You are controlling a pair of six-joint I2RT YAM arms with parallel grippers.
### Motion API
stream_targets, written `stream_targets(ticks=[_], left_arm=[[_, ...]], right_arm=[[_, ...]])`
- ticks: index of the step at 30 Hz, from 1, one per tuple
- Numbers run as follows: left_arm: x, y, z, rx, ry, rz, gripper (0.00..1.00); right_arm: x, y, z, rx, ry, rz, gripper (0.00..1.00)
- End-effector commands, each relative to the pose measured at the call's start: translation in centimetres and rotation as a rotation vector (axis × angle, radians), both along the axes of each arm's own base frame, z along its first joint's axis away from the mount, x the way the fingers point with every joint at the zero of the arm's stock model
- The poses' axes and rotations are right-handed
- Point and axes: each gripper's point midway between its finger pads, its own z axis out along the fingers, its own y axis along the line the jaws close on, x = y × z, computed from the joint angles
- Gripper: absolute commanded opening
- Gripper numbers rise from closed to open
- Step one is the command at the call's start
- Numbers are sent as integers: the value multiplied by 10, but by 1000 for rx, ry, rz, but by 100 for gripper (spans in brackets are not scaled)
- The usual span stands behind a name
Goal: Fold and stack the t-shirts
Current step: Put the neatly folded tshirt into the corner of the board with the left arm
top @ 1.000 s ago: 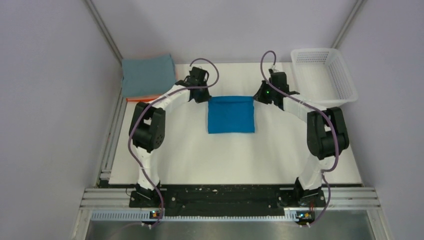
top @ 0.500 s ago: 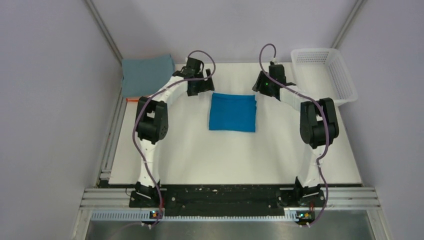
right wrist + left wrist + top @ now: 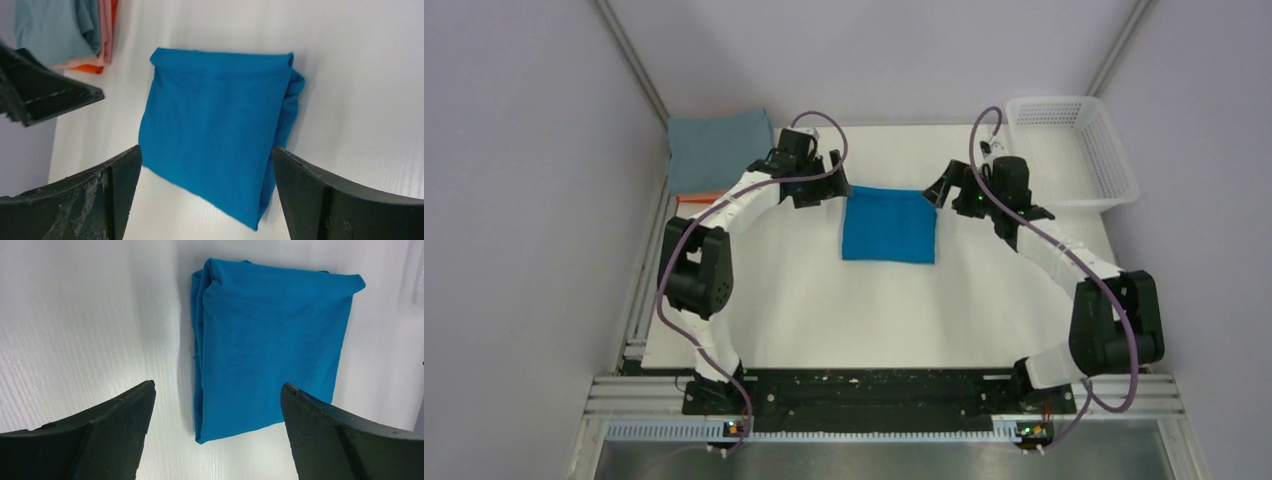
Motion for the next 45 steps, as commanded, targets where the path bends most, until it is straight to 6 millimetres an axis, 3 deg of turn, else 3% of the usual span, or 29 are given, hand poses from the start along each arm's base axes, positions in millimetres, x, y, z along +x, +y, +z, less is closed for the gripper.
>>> stream_targets(ticks=[1,5,9,16,22,26,29,31,33,35,39,42,45], left_arm=[[-8,-6,-35,-3,90,-16,99],[-7,-14,-60,48,136,-21,99],[-10,-21,-82,108,174,-26,95],[-23,-38,-118,233,247,-28,77],[-25,-58,-129,321,243,-21,66],[-25,-67,-143,345,281,-4,44],[-30,-67,-155,392,307,20,6],[-31,-64,-154,452,285,26,0],[-25,-56,-143,531,231,36,0],[-13,-41,-120,611,160,80,0],[24,10,-44,848,-70,223,0],[46,37,7,891,-187,250,0],[65,58,43,895,-281,224,0]], right_arm=[[-33,13,21,81,-53,102,99],[-54,1,35,47,-90,72,99],[-65,-24,40,-39,-108,-30,99],[-79,-56,46,-138,-151,-155,99],[-81,-70,45,-181,-167,-213,99],[-81,-72,44,-194,-166,-218,99],[-80,-77,42,-215,-165,-240,99],[-80,-81,40,-230,-164,-255,99],[-79,-84,40,-239,-163,-268,99],[-80,-86,38,-249,-159,-276,99],[-80,-92,38,-269,-161,-300,99],[-81,-97,38,-289,-164,-323,99],[-81,-102,38,-306,-163,-341,99]])
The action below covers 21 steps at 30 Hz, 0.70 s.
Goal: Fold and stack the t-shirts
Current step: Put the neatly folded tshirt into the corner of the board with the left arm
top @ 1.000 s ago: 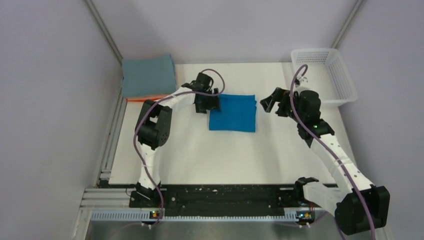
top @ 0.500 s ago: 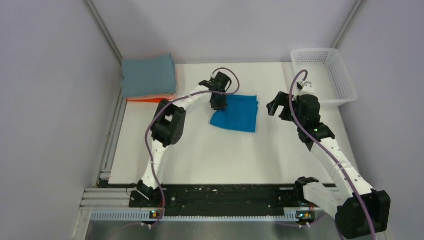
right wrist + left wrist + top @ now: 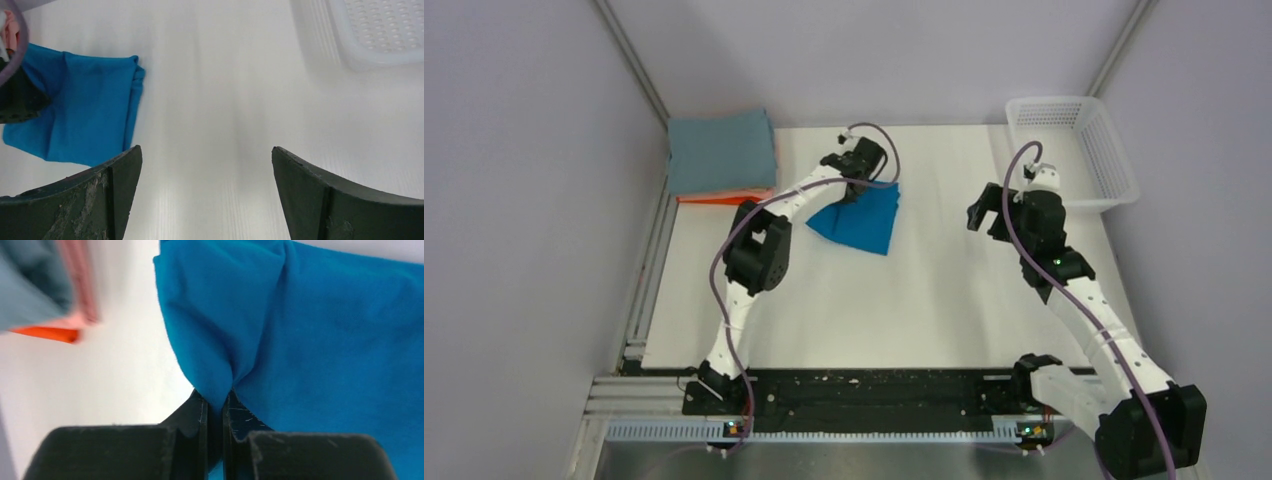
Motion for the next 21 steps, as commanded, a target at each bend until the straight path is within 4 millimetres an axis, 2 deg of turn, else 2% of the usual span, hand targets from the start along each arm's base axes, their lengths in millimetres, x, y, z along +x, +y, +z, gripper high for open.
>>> stream_targets(ticks=[1,5,13,17,21], left_arm=[[49,68,124,127,-286,-10,0],[62,93,148,231,-304,-114,0],[73,159,206,368,-370,6,0],[73,178,235,374,-409,57,0],[74,188,261,357,-471,89,0]], right_arm=[[-2,-14,6,-41,-31,-51,99],[-1,-18,4,-61,-25,-70,99],[2,-19,0,-70,-12,-78,99],[4,-20,-2,-74,-8,-85,99],[6,-20,-7,-76,7,-87,99]])
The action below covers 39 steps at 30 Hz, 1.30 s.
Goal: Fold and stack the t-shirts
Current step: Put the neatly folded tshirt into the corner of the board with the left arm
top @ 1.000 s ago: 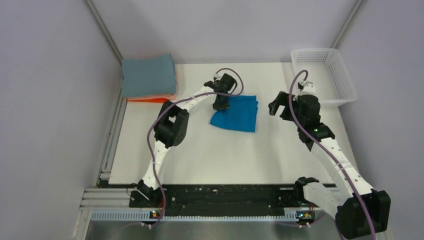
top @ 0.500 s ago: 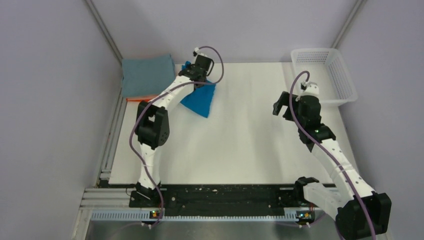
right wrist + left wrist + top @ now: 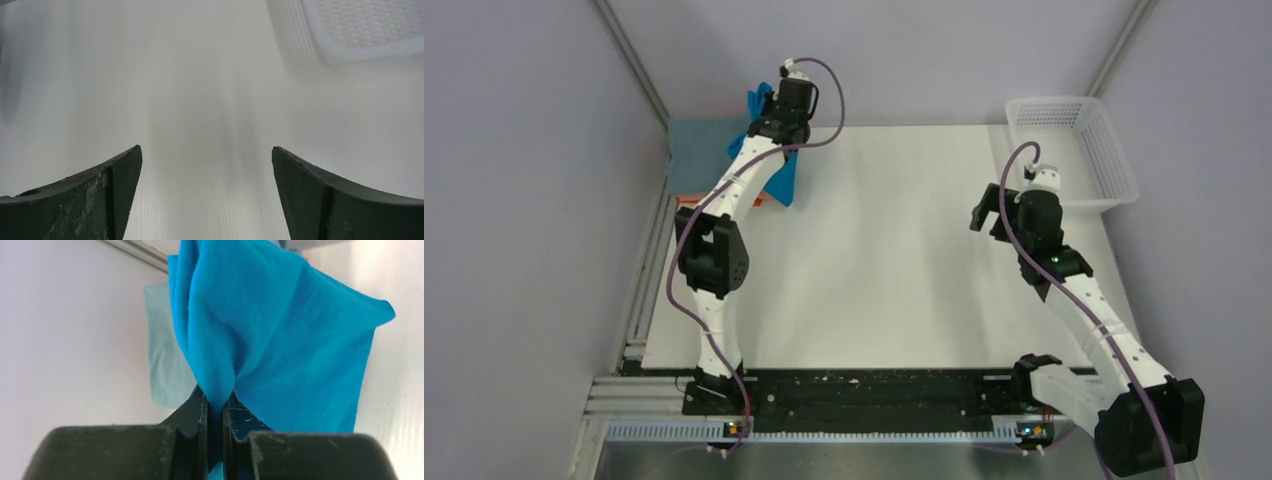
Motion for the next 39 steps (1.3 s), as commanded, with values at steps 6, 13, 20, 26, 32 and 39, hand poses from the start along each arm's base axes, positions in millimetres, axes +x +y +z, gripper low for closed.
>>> stream_targets(ticks=[6,13,20,26,32,39], left_arm=[[2,20,110,-83,-270,31,0],[3,51,118,-81,-298,113,0],[14,59,90,-174,-260,80,0],[26,81,54,-107,-221,208,0],[22,111,34,-84,-252,364,0],[28,132,-4,-99,-334,389,0]], right_arm=[[7,-5,-5,-23,5,-25,99],[9,-7,-8,-32,13,-37,99],[11,-6,-15,-28,31,-35,99],[12,-6,-17,-32,42,-36,99],[11,-9,-18,-42,48,-49,99],[12,-10,-25,-50,74,-55,99]])
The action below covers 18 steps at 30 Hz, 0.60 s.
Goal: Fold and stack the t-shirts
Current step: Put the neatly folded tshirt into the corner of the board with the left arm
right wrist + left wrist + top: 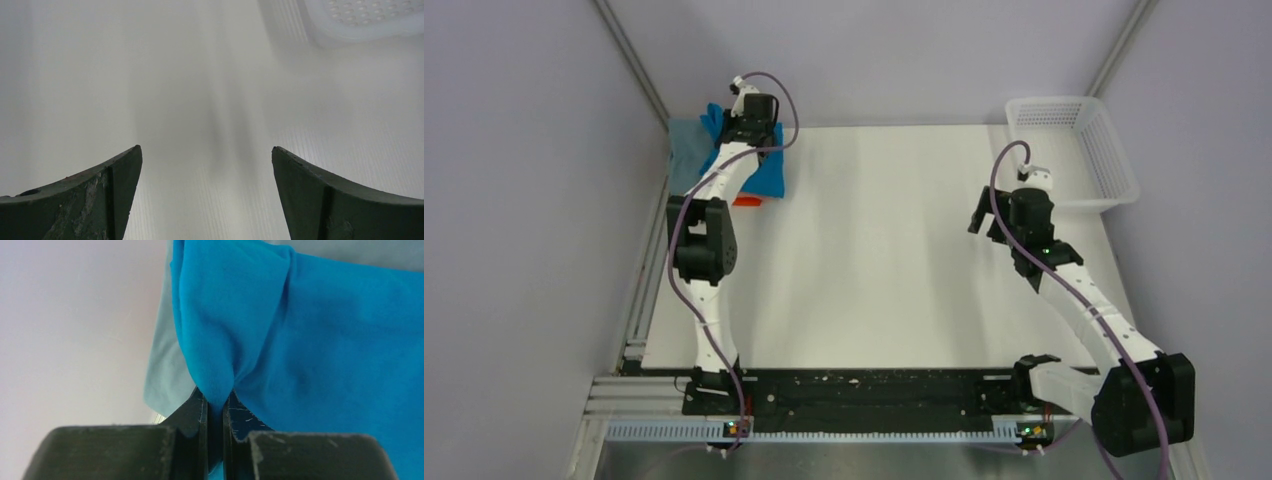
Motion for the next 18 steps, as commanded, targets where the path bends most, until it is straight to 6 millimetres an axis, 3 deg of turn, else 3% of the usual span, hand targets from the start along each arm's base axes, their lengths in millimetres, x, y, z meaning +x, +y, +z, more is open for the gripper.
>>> stream_targets(ticks=[1,4,8,16,18], left_arm=[[11,30,35,-18,-228,98,0],[18,45,23,-45,-234,88,0],[21,54,22,30,-254,84,0],[12,77,6,140,-235,255,0],[10,84,10,143,-266,324,0]], right_arm=[[6,-4,5,-15,-15,-22,99],[7,-5,3,-19,-4,-24,99],[7,-7,1,-25,0,-34,99],[11,-5,-8,-29,32,-32,99],[11,-5,-10,-31,41,-30,99]])
